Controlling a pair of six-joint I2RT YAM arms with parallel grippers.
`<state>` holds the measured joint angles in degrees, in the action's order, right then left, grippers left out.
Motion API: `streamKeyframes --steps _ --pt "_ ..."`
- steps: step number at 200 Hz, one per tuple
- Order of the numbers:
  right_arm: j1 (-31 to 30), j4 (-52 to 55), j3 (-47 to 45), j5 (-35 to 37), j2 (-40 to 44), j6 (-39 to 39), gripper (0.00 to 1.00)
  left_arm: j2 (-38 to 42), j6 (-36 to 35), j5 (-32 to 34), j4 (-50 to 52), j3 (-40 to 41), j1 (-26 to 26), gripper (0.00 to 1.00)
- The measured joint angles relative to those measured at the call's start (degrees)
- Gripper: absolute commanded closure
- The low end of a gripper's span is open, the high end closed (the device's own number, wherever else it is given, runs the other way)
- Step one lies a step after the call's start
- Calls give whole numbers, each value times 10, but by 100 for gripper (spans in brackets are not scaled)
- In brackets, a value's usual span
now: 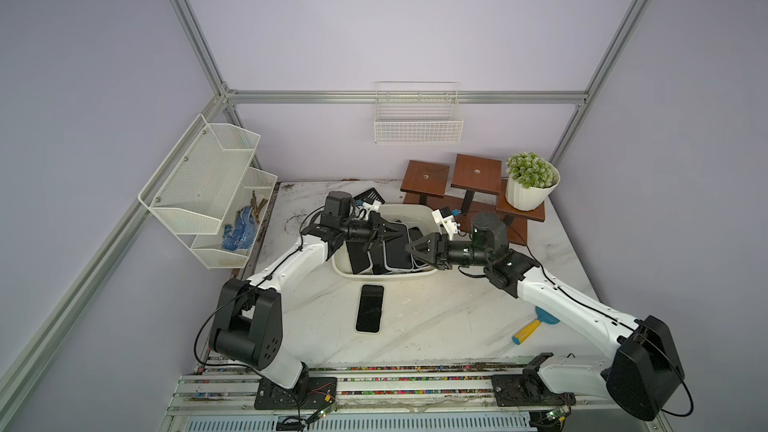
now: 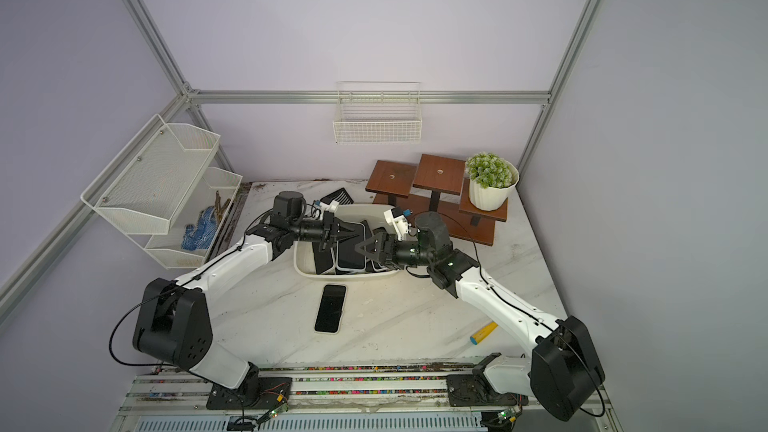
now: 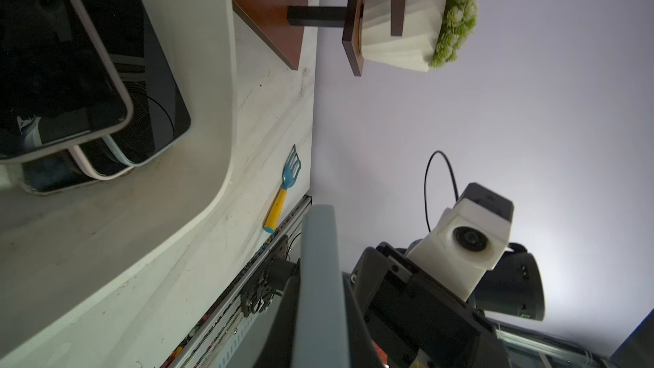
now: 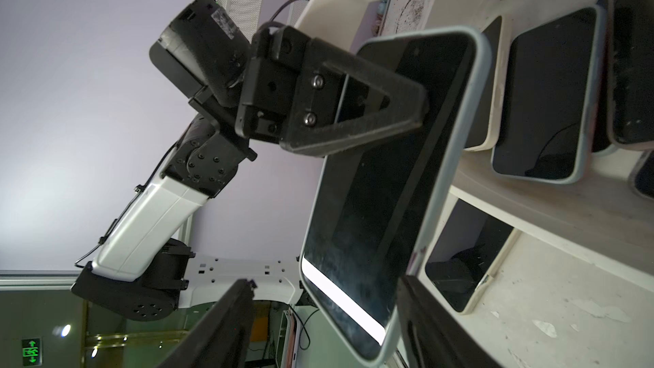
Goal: Take the phone out of the storage box
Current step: Pick up the phone from the storage box, then place the phone at the center of the board.
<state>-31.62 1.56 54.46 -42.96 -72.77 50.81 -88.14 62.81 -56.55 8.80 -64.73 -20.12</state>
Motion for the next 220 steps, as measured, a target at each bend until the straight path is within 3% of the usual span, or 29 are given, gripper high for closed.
streamKeyframes --steps 50,116,190,195,220 --pt "7 76 -35 -6 80 -59 29 77 -41 33 23 106 -97 100" --pt "8 122 -124 -48 123 -84 29 137 -32 51 6 136 -112 100" --pt "8 -67 -242 -102 168 45 32 140 36 63 -99 158 -159 100" --pt "8 -78 -246 -104 168 53 39 140 39 63 -103 158 -160 100" --pt "7 -138 -256 -110 168 90 46 140 46 66 -122 158 -160 100"
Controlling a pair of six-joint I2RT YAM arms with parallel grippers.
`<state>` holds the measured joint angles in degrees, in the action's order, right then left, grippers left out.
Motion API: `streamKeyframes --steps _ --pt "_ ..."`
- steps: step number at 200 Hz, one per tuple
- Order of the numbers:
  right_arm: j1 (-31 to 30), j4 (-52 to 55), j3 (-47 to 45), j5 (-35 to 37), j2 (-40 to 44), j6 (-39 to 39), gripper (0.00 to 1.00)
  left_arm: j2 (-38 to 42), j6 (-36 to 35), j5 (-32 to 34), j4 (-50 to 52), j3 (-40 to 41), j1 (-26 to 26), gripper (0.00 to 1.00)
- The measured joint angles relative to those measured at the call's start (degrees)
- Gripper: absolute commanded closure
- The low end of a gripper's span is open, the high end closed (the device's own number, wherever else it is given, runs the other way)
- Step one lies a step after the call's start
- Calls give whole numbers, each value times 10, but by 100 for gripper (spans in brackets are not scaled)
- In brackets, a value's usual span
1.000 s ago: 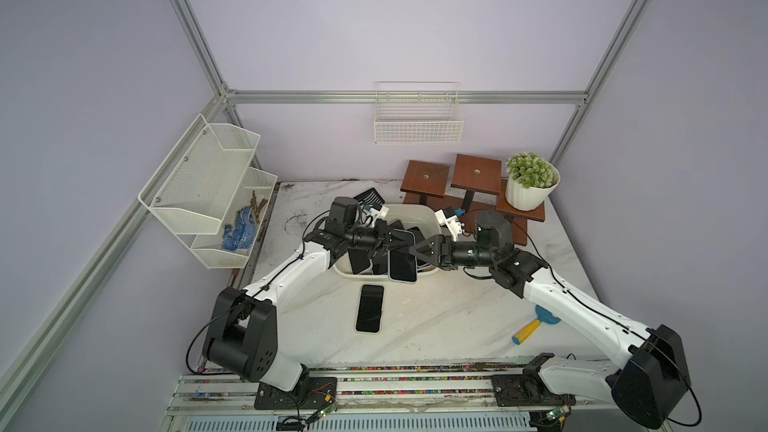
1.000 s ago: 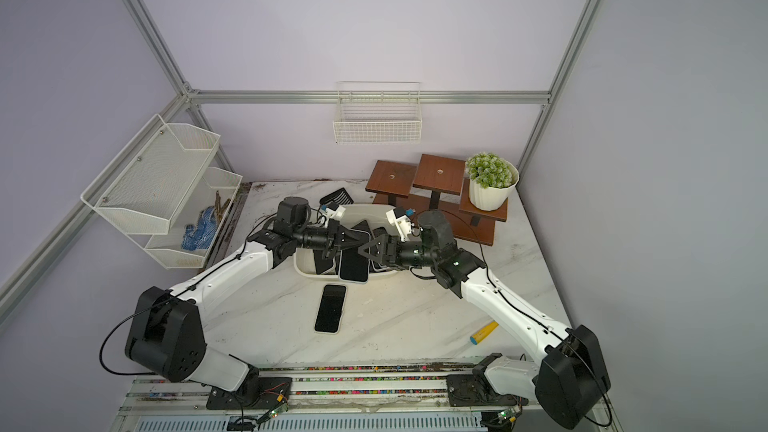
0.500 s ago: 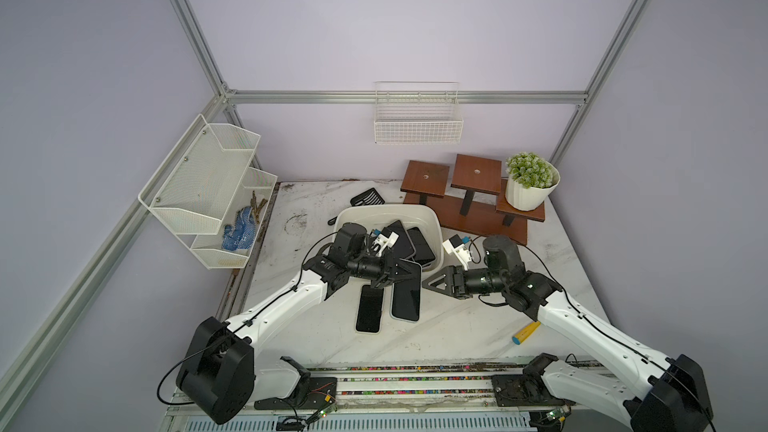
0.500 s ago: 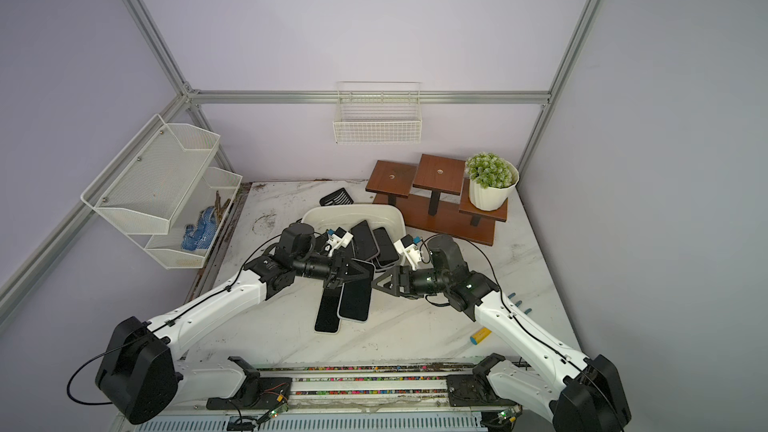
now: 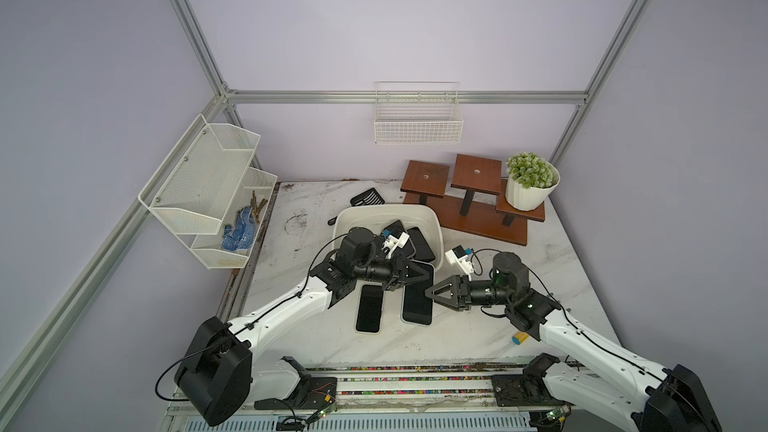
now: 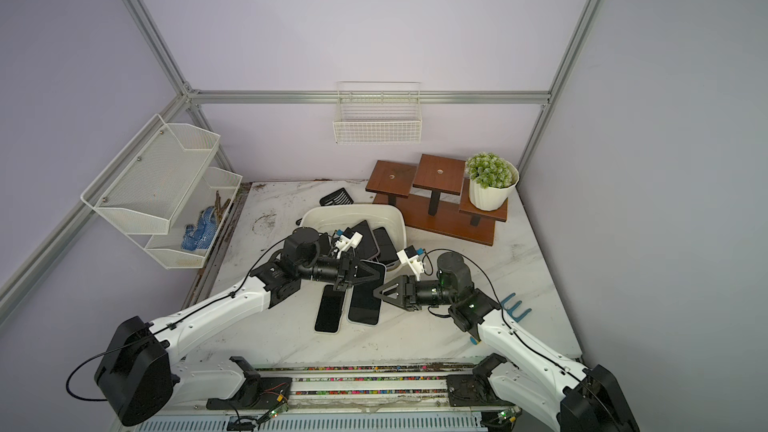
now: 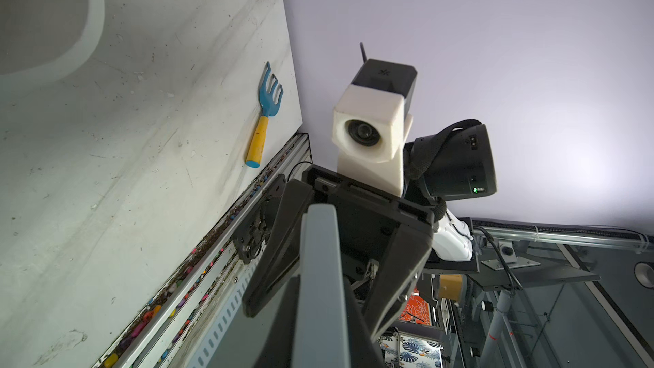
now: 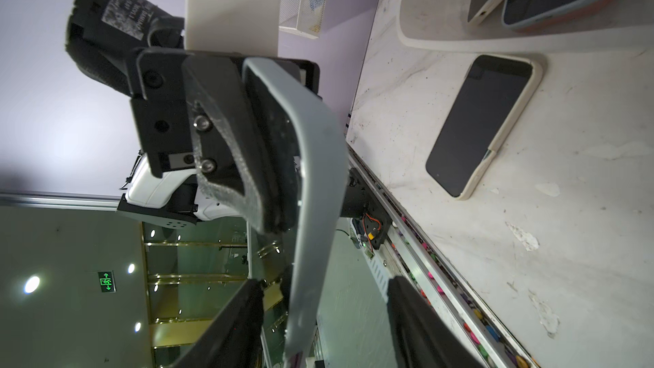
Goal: Take the phone out of the storage box
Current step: Place the phone at the center of the board.
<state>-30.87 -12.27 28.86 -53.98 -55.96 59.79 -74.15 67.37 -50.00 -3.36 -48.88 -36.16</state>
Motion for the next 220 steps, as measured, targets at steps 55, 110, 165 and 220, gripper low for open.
streamKeyframes --steps 55,110,165,220 --pt "-19 -97 -12 -5 -16 66 74 -5 11 5 -26 0 -4 100" --pt "-23 -135 -13 -8 -13 91 96 -3 -3 -12 -52 0 -3 34" --pt "-22 -25 -14 18 26 47 100 23 -66 27 118 -8 6 0" --pt "-20 184 2 66 54 -65 100 112 -212 208 435 -114 76 0"
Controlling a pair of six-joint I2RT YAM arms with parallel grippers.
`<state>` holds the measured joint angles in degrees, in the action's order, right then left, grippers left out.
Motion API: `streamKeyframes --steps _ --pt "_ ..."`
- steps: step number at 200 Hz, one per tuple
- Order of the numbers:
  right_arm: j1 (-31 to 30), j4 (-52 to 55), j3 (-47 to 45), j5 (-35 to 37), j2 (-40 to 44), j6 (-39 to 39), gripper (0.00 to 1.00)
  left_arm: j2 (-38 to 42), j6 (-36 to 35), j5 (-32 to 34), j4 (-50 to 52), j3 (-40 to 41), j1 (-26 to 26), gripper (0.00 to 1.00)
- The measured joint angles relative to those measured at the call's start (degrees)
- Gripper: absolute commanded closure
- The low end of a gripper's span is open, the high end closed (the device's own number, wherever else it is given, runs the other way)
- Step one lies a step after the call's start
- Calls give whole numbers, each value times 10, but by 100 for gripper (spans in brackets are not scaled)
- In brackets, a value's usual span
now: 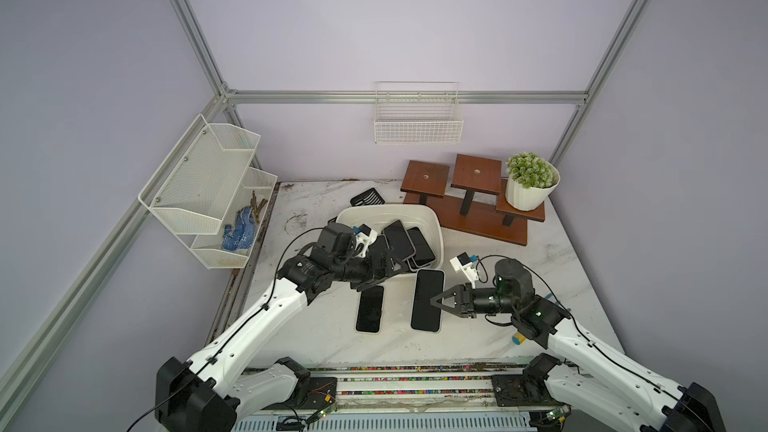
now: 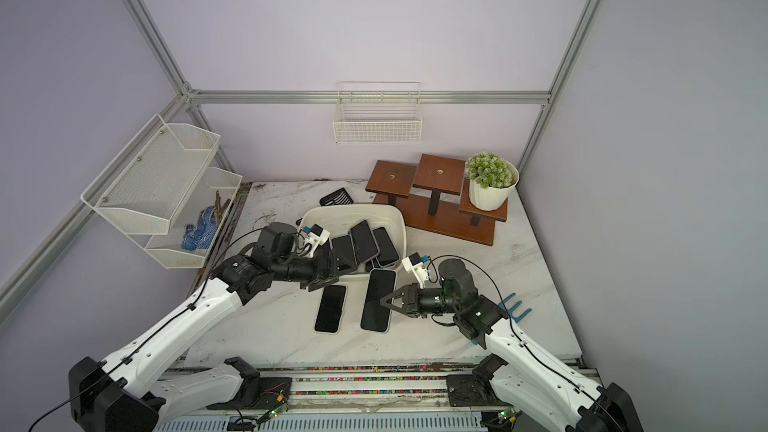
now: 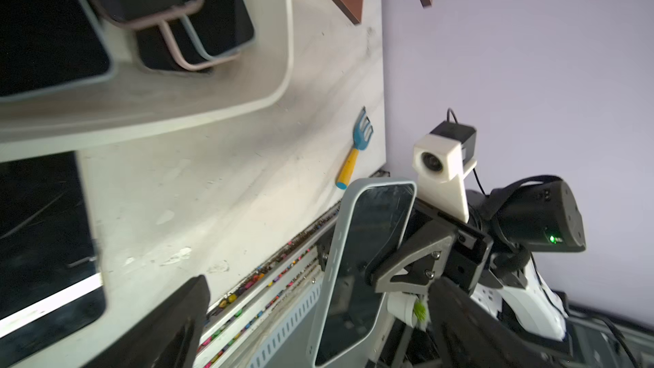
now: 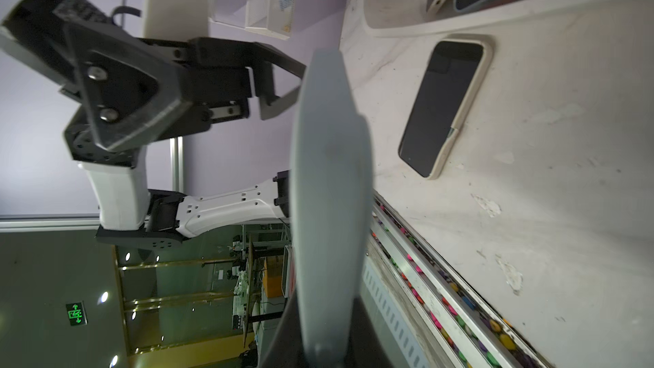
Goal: Take the phone out of the storage box
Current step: Place the phone at the center of the board.
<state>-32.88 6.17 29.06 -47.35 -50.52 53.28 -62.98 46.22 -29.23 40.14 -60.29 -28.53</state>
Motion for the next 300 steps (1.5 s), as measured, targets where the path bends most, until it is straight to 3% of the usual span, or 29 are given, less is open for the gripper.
streamKeyframes --steps 38,82,137,199,300 --pt "-27 56 -9 34 -22 -19 100 61 -66 131 112 -48 13 0" --pt "-86 29 -11 87 -99 -6 100 64 -80 191 150 -49 23 0" --pt "-104 -6 22 133 -231 5 100 59 -86 201 152 -49 32 0" --pt "-131 -75 84 135 -354 30 100 55 -95 201 153 -49 45 0" --pt "-157 -86 143 133 -454 47 100 55 -116 201 161 -52 63 0"
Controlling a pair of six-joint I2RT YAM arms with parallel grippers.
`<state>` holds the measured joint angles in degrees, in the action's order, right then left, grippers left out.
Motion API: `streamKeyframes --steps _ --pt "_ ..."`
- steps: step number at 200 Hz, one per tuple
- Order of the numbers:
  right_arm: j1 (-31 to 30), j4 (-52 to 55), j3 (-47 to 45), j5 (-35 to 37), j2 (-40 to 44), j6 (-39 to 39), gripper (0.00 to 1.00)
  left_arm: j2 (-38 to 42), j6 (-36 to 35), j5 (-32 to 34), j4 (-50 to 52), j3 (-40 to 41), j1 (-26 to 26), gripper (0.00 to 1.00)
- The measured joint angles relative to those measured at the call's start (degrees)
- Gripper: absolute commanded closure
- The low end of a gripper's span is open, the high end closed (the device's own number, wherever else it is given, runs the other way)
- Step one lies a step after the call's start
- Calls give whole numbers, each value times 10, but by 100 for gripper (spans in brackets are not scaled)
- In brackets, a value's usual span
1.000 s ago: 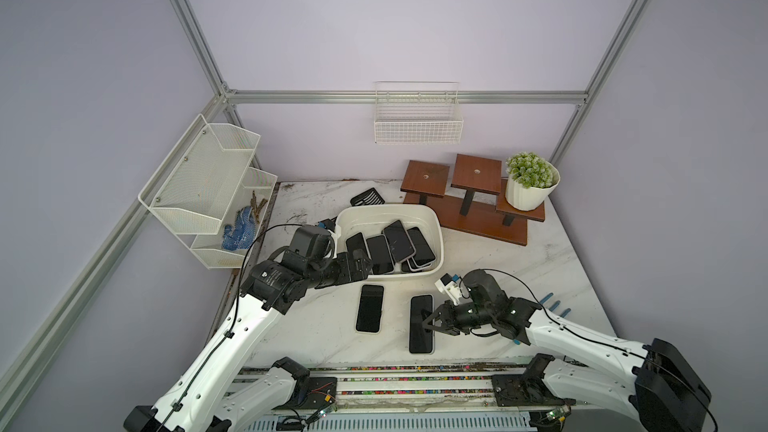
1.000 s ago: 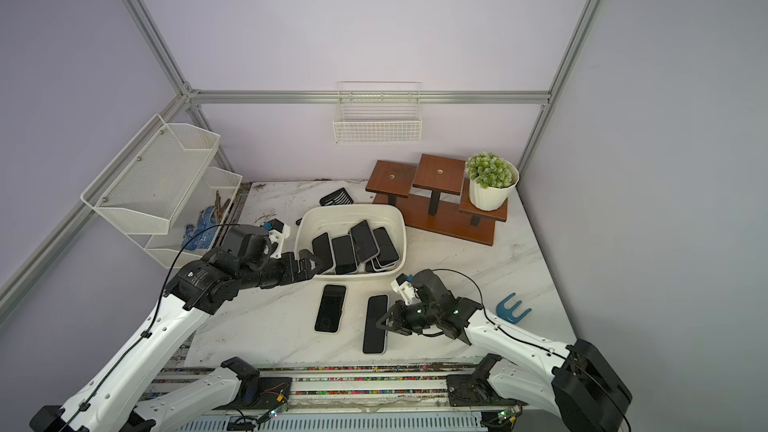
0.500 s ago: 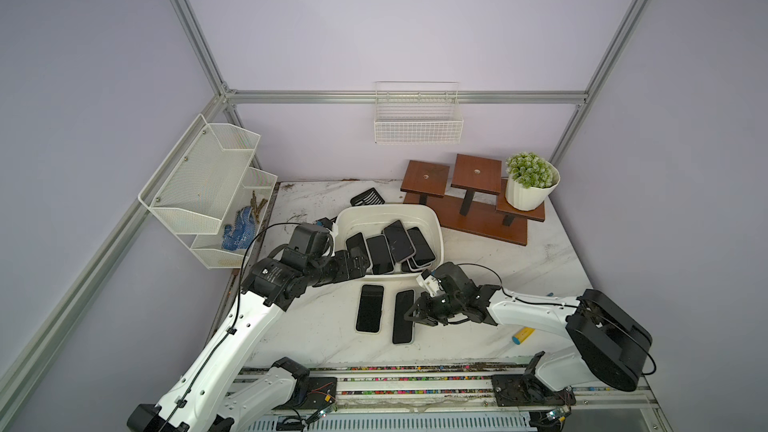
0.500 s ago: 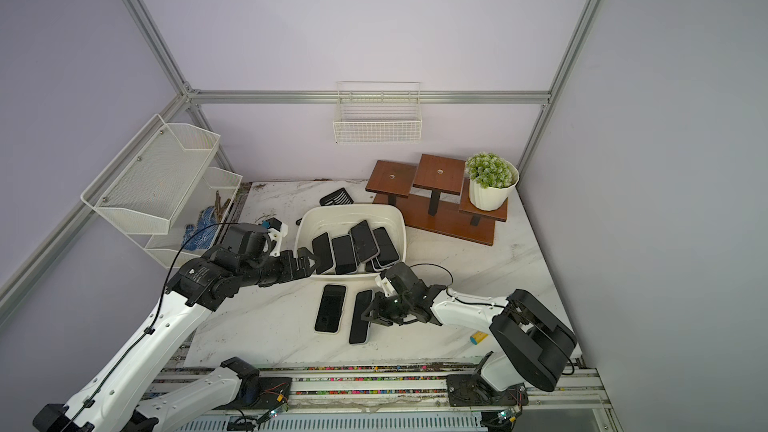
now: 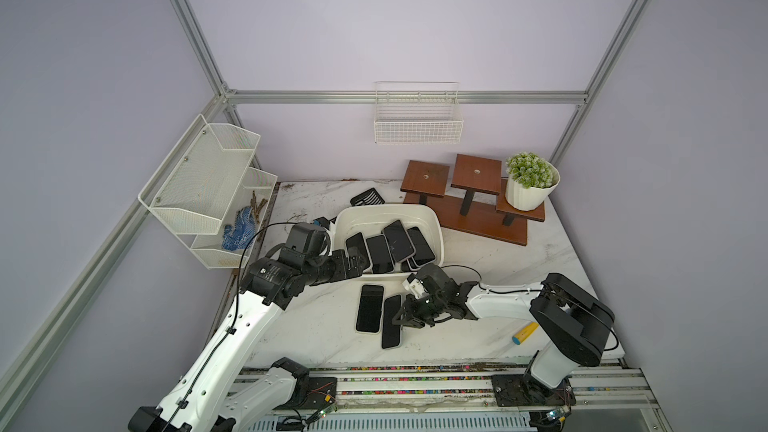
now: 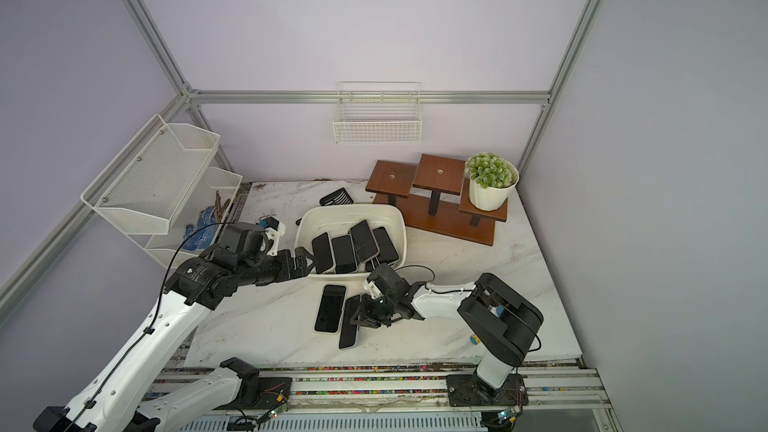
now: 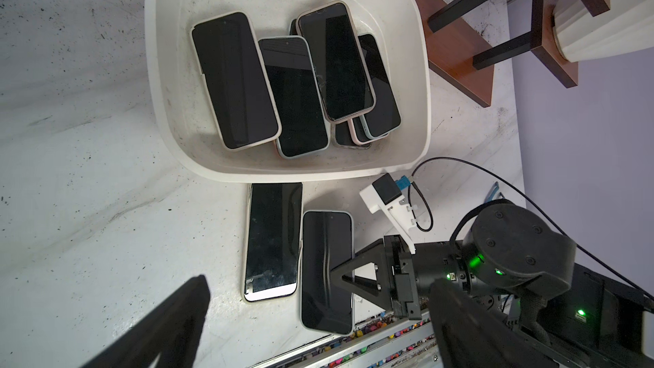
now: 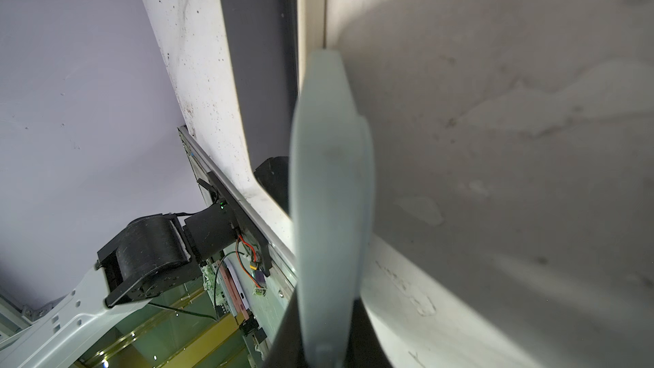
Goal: Take the phone out of the storage box
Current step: Place the phone at the center of the board, then pick up the phone from the storage box.
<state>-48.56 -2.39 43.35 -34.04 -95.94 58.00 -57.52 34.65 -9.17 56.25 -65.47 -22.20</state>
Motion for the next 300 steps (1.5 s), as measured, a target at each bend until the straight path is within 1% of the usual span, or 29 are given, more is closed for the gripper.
streamKeyframes --steps 38,44,55,61,72,84,111,136,182,183,185,193,197,204,209,213,215,239,259,279,300 --pt "-4 21 13 15 -2 1 100 0 -4 0 5 -6 5 0" --pt "-4 24 15 17 -2 1 92 0 -5 0 5 -6 5 0" --pt "-5 28 17 21 -2 0 73 0 -6 0 5 -6 6 0" --pt "-6 32 18 24 -2 0 65 0 -8 0 5 -6 6 0" --pt "-8 45 21 42 -2 -2 57 0 -9 0 5 -6 7 0" --pt "-7 63 23 60 -2 -5 52 0 -9 0 5 -6 8 0" --pt "-7 98 24 95 10 -15 44 -3 -9 -1 5 -6 8 0" --pt "0 112 21 133 51 -20 36 -8 -9 -4 4 -6 8 0" --pt "5 163 19 169 152 -50 35 -20 -10 -13 0 -6 9 0" --pt "5 165 20 170 153 -51 33 -20 -10 -13 -1 -6 9 0" --pt "5 171 21 172 157 -54 31 -21 -10 -13 -1 -6 9 0" --pt "5 194 28 181 169 -65 29 -24 -10 -14 -2 -6 9 0" --pt "5 212 36 187 174 -74 25 -25 -10 -15 -3 -6 9 0" --pt "5 236 51 197 179 -88 22 -28 -10 -17 -5 -6 9 0" --pt "5 256 68 206 181 -99 15 -30 -10 -17 -7 -6 9 0" --pt "5 271 82 214 182 -106 2 -32 -10 -18 -9 -6 9 0" --pt "5 278 88 216 182 -110 0 -33 -10 -18 -9 -6 9 0" --pt "11 340 183 256 180 -166 0 -49 -10 -22 -16 -6 10 0" --pt "36 376 267 271 158 -205 0 -71 -10 -24 -16 -8 12 0" --pt "73 394 329 266 111 -232 0 -93 -10 -24 -16 -12 13 0" --pt "113 406 371 245 48 -248 5 -107 -10 -25 -16 -14 18 0"
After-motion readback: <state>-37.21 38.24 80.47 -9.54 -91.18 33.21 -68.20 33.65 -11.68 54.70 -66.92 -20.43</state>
